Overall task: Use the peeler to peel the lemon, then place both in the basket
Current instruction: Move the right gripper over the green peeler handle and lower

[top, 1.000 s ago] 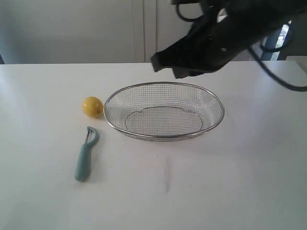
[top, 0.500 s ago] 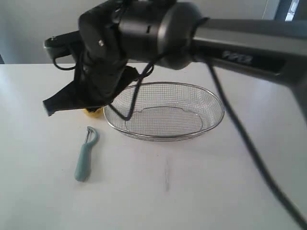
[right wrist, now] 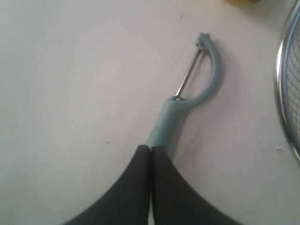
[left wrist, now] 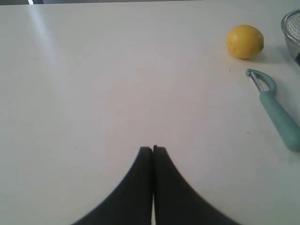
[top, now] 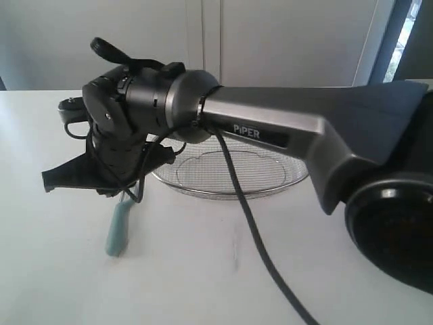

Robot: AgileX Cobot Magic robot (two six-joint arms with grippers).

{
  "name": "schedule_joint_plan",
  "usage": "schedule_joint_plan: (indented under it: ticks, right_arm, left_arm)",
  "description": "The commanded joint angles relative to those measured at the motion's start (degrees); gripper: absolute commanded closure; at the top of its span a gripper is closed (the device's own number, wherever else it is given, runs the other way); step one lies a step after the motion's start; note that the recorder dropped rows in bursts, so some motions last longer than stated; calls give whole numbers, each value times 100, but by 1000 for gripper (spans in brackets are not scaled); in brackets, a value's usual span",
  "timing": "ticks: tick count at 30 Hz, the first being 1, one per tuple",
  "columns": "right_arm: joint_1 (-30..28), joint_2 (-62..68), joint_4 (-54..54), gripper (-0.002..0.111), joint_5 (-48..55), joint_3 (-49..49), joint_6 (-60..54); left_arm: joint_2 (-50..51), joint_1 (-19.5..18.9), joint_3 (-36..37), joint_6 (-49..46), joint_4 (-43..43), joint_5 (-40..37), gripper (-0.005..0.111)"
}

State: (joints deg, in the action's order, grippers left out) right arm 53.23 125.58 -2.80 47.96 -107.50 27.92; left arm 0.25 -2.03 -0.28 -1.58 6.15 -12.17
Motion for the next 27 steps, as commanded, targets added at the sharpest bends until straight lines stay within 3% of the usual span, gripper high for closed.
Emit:
schedule_joint_plan:
  ticks: [1,5,19,27]
  right_arm:
    - [383,49,-811,108,-25,-329,157]
    - [579,366,-1681,108,739,-954,564]
    - [569,821,-957,106,972,-1301,574]
    - [536,851,-976,76,971,-1301,732]
  left_arm:
    - [-25,10,28,9,14,23,107]
    - [-25,10,28,9,14,23,107]
    - [-25,10,28,9,14,23,107]
    - [-25,10,28,9,14,23,107]
